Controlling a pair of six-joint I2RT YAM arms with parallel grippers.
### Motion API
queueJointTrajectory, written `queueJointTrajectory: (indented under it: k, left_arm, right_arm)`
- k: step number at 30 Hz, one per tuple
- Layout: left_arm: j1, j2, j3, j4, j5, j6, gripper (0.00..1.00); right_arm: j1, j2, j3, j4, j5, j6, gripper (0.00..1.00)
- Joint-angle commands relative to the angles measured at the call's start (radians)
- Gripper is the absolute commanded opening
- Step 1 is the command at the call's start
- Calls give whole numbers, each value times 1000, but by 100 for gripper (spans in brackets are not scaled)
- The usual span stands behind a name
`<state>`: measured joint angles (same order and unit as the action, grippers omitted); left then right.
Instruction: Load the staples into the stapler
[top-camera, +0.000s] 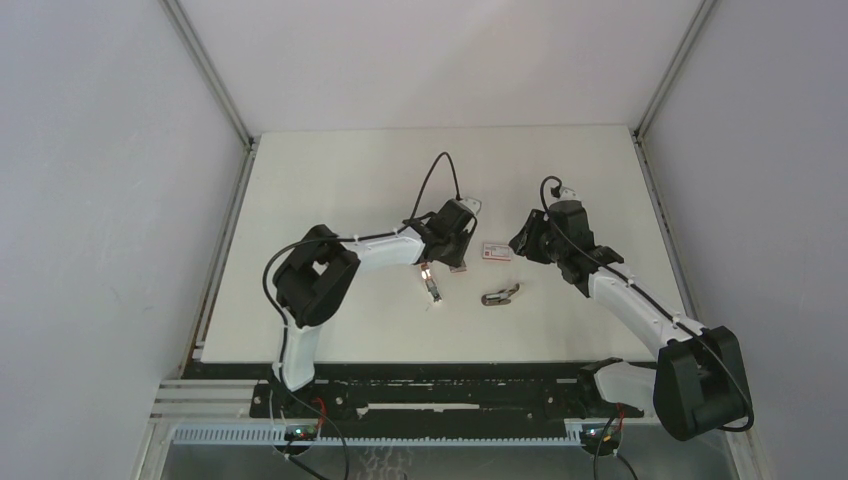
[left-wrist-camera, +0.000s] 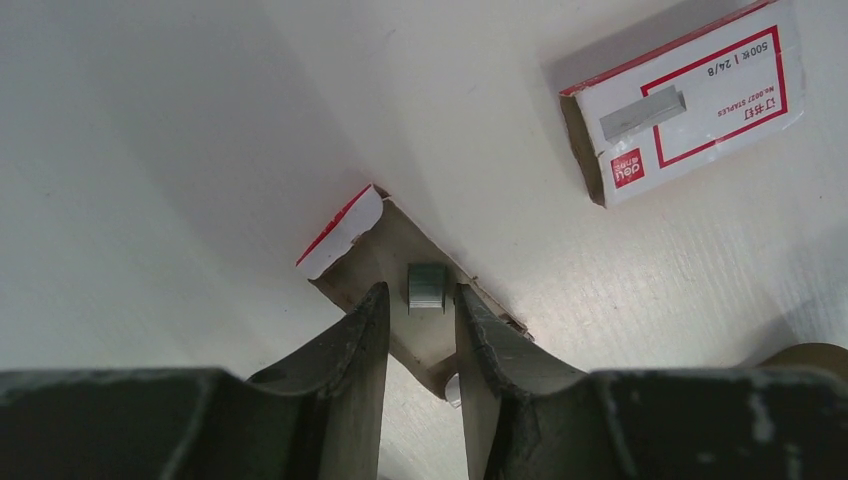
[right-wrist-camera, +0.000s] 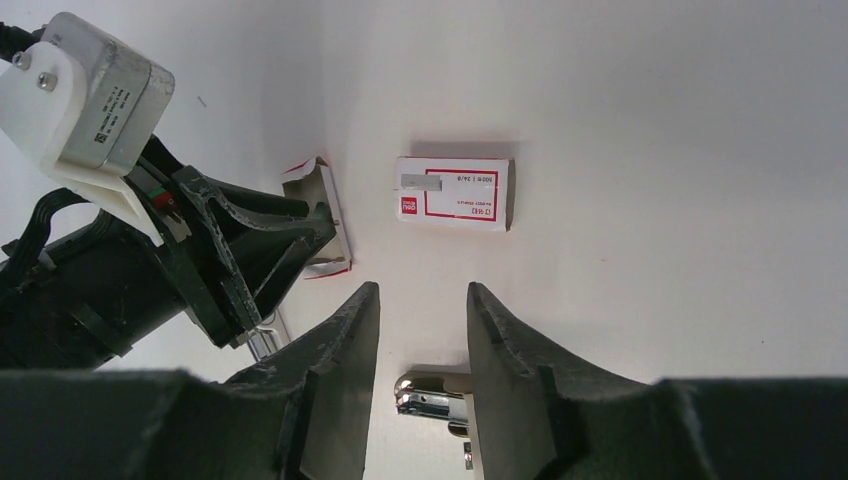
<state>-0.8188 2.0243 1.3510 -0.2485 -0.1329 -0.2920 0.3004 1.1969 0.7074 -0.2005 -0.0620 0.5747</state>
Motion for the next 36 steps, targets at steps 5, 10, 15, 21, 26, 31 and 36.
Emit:
queueJointTrajectory:
  k: [5, 10, 15, 21, 26, 31, 36]
  left_arm:
    - [-5, -5, 33, 28, -5, 27, 27]
    - [-5, -10, 13, 36, 10, 24, 22]
    - [-5, -35, -12, 52, 22, 6, 14]
    - [7, -192, -76, 94, 88, -50, 11]
    - [49, -400, -201, 174, 224, -112, 11]
    - [102, -576, -330, 258, 425, -165, 11]
    - [148, -714, -466, 473, 718, -262, 12]
  right_arm:
    - [-9, -7, -6, 38, -5, -14, 36]
    - [-10, -11, -6, 37, -2, -14, 36]
    - [-14, -39, -6, 32, -13, -21, 36]
    - [-50, -132, -7, 37, -138, -54, 38]
    - [-106, -255, -24, 85, -351, -92, 48]
    - [-121, -341, -26, 131, -585, -106, 51]
    - [-108, -361, -60, 311, -815, -7, 53]
